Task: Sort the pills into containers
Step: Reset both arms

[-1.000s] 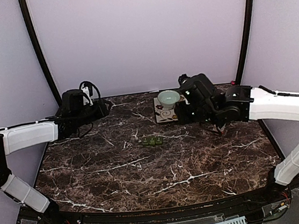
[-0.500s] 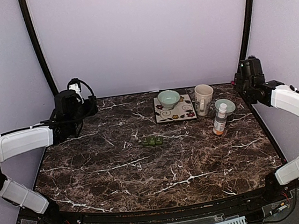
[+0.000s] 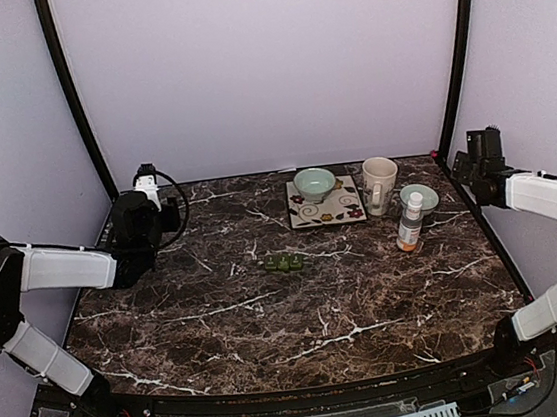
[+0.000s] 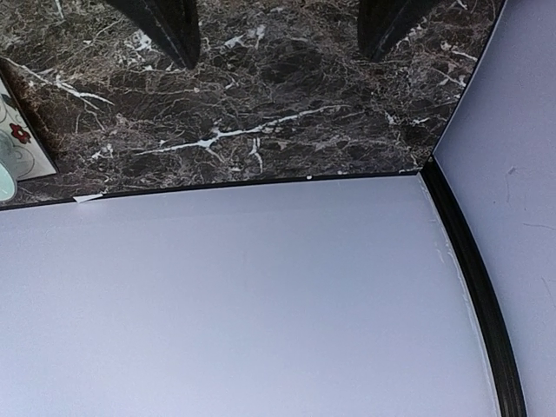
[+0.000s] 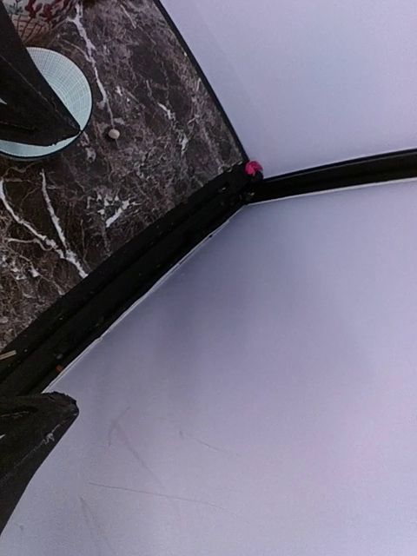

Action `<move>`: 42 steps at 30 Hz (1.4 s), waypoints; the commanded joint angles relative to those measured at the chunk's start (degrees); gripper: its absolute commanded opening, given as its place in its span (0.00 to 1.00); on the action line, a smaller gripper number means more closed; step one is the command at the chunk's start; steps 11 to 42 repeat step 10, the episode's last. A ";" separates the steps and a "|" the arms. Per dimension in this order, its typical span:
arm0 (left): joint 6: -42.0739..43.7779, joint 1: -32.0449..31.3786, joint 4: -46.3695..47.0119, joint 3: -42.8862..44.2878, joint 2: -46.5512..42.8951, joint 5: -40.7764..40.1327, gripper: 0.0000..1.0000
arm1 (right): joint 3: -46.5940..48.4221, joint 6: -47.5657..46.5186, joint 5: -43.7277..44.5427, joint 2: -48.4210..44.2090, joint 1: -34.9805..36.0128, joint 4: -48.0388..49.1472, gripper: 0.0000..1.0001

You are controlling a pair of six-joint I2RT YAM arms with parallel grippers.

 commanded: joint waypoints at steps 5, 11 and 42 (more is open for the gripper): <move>3.27 0.10 8.30 -1.73 -0.06 -1.34 0.64 | 1.54 5.43 3.52 3.70 0.91 -1.67 1.00; 3.45 0.06 8.94 -2.12 0.24 -1.74 0.64 | -2.44 3.52 0.96 1.24 1.15 2.29 1.00; 3.45 0.06 8.94 -2.12 0.24 -1.74 0.64 | -2.44 3.52 0.96 1.24 1.15 2.29 1.00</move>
